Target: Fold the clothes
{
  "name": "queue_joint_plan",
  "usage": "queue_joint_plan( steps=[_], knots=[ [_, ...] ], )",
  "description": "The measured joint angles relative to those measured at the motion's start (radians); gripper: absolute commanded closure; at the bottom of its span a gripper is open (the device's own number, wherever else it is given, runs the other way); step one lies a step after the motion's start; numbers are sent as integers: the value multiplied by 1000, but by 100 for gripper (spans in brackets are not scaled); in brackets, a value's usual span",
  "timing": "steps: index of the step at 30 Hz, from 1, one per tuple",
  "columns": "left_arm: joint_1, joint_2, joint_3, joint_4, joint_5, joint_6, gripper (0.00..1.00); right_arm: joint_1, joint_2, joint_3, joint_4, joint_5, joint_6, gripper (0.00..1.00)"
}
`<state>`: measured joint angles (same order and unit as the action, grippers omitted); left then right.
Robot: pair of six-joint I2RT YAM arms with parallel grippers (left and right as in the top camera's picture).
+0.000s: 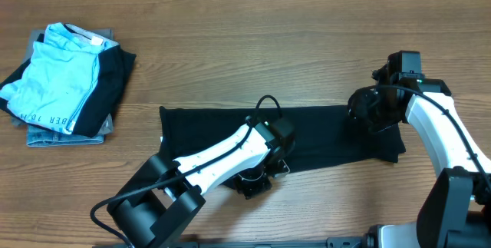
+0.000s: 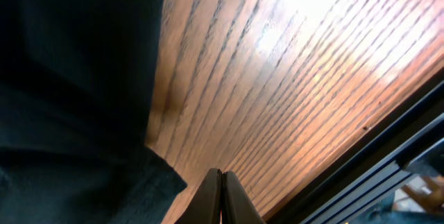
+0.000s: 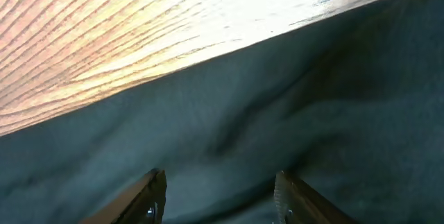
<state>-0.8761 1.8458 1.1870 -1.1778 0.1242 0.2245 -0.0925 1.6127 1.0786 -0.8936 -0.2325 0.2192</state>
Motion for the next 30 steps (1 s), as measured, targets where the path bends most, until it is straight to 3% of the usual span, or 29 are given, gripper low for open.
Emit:
queue_joint_plan(
  steps=[5, 6, 7, 10, 11, 12, 13, 14, 15, 16, 17, 18, 19, 20, 21, 22, 27, 30],
  knots=[
    [9, 0, 10, 23, -12, -100, 96, 0, 0, 0, -8, -17, -10, 43],
    [17, 0, 22, 21, -24, -126, 96, 1, 0, 0, -10, -18, -10, 39],
    [28, -1, 36, 19, -39, -150, 91, 1, 0, 0, -12, -21, -11, 13],
    [77, -19, 74, 9, -74, -233, 78, 1, 0, 0, -16, -24, -11, 12],
    [98, -31, 85, 4, -80, -256, 74, 1, 0, 0, -16, -25, -12, 12],
    [129, -50, 98, -2, -81, -284, 63, 1, 0, 0, -16, -25, -15, 13],
    [166, -71, 110, -3, -75, -319, 42, 1, 0, 0, -18, -26, -14, 15],
    [206, -93, 119, -2, -71, -341, 28, 1, 0, 0, -19, -26, -14, 20],
    [242, -117, 126, 1, -64, -359, 23, 1, 0, 0, -20, -26, -14, 30],
    [277, -134, 129, 6, -52, -373, 20, 1, 0, 0, -20, -26, -16, 53],
    [317, -153, 131, 13, -41, -386, 21, 1, 0, 0, -21, -26, -15, 76],
    [359, -168, 132, 19, -33, -397, 31, 1, 0, 0, -20, -26, -14, 96],
    [397, -177, 134, 25, -29, -408, 44, 1, 0, 0, -19, -28, -16, 96],
    [433, -181, 134, 37, -25, -417, 64, 1, 0, 0, -21, -33, -14, 96],
    [466, -181, 134, 60, -16, -424, 74, 1, 0, 0, -21, -40, -14, 96],
    [494, -179, 131, 90, -3, -428, 78, 1, 0, 0, -20, -52, -14, 96],
    [557, -150, 73, 266, 130, -428, 79, 1, 0, 0, -15, -113, -27, 96],
    [549, -90, 42, 297, 178, -428, 78, 1, 0, -4, 8, -128, -39, 96]
  ],
)
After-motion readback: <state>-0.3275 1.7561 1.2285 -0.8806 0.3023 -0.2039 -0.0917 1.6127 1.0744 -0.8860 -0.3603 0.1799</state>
